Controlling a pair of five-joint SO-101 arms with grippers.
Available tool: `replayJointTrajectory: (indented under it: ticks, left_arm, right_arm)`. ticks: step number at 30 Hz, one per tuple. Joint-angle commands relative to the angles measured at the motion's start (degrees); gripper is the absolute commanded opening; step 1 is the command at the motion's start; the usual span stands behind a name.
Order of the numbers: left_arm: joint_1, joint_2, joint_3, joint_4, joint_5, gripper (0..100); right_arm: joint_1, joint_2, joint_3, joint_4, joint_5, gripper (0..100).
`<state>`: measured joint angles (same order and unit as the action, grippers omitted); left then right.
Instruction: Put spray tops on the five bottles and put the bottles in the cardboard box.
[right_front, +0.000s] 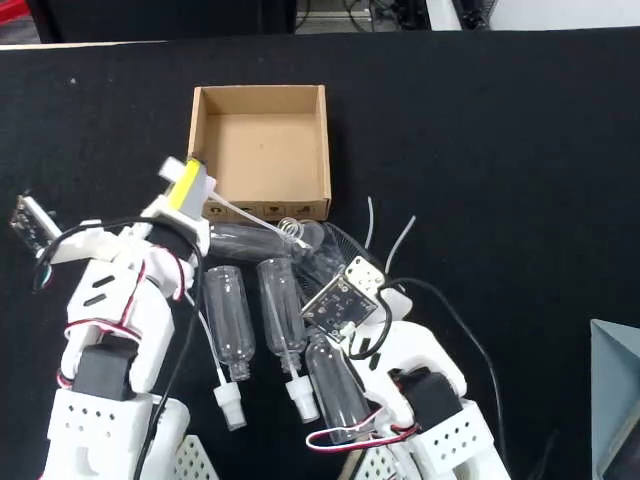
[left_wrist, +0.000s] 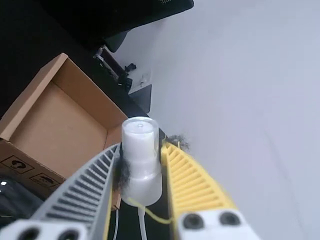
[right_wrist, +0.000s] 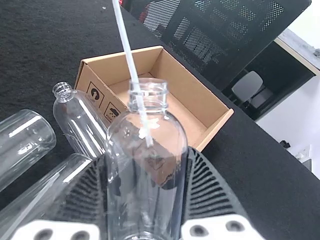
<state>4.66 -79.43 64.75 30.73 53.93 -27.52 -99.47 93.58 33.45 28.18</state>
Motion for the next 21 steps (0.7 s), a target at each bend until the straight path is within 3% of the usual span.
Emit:
replayJointTrajectory:
  ticks: [1, 16, 21]
  left_arm:
    - [2.2, 0.4, -0.8, -1.3, -0.6, 3]
    - [2.4, 0.4, 0.0, -1.7, -0.5, 3]
    - [6.4, 0.4, 0.1, -1.7, -0.6, 3]
  right_arm:
    - [-0.8, -0.7, -0.2, 0.4, 0.4, 1.1]
    - [-0.8, -0.7, -0.2, 0.4, 0.4, 1.1]
    - [-0.8, -0.7, -0.2, 0.4, 0.4, 1.1]
